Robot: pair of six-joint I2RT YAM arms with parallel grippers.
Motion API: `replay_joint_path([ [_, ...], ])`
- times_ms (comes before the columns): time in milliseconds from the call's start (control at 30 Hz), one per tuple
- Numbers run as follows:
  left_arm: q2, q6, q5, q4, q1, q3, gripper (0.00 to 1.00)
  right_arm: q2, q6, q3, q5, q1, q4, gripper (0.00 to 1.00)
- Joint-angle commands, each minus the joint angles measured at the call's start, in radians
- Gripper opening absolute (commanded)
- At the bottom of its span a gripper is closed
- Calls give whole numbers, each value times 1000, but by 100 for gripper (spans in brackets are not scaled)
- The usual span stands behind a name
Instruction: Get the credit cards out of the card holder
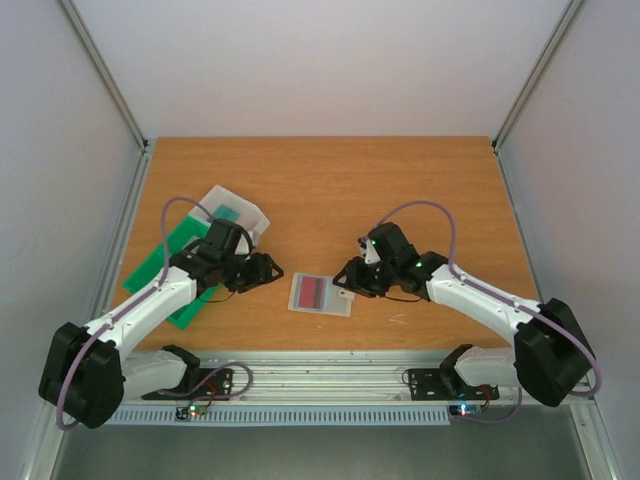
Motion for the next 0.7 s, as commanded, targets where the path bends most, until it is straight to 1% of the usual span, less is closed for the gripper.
replay_joint_path([
  [0, 2, -61, 57, 186, -19, -78, 58, 71, 16, 0, 1, 33, 95, 32],
  [133, 17, -114, 83, 288, -27, -144, 58, 150, 11, 17, 16, 48, 115, 29],
  [300, 51, -148, 110, 370, -31, -189, 57, 242, 6, 41, 23, 55, 142, 27],
  [467, 69, -172, 118, 416, -32, -216, 55, 328, 6, 64, 8, 62, 179, 25],
  [667, 89, -182, 118, 458, -32, -249, 53, 385, -13, 95, 6, 81, 178, 23],
])
